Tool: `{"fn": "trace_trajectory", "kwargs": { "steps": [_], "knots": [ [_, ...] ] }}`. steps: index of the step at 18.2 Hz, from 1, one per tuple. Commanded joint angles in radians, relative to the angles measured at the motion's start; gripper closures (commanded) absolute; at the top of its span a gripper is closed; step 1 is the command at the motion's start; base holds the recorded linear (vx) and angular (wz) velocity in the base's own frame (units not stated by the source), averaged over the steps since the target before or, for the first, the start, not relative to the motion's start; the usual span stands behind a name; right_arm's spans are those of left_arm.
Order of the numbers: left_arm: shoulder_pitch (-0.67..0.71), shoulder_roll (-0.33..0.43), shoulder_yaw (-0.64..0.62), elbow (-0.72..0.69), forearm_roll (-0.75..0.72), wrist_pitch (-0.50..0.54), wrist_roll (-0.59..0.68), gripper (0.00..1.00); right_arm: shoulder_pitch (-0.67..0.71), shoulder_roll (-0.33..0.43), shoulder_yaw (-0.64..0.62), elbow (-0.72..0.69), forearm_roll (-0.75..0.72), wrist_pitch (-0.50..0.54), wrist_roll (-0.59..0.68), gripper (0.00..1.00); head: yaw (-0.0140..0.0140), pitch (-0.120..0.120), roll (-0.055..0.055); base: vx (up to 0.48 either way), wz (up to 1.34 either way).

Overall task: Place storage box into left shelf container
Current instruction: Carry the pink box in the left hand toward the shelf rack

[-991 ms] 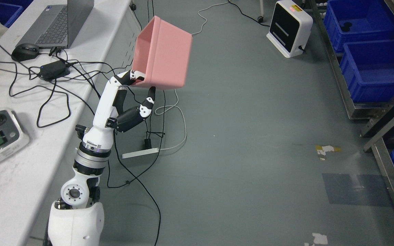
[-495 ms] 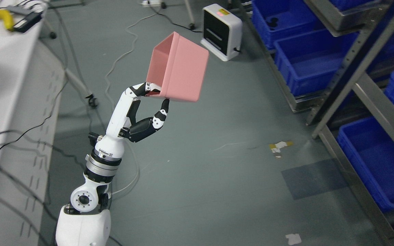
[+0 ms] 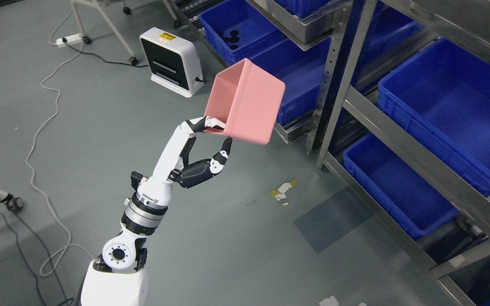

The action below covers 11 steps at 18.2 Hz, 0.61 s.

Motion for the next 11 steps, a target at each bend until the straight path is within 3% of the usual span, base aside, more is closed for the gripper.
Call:
{"fn": "trace_trajectory", "kwargs": {
  "steps": [1,11],
  "knots": [
    [0.057,0.017,-0.132,0.053,-0.009,0.012,-0.031,0.97,0.026,-0.017,0.0,-0.017,-0.003,0.0,0.174,0.0,0.0,0.0,0.0,0.247,-0.41],
    [0.085,0.017,-0.223,0.119,-0.115,0.027,-0.048,0.98,0.026,-0.017,0.0,-0.017,-0.003,0.0,0.174,0.0,0.0,0.0,0.0,0.237,-0.38]
  ]
}}
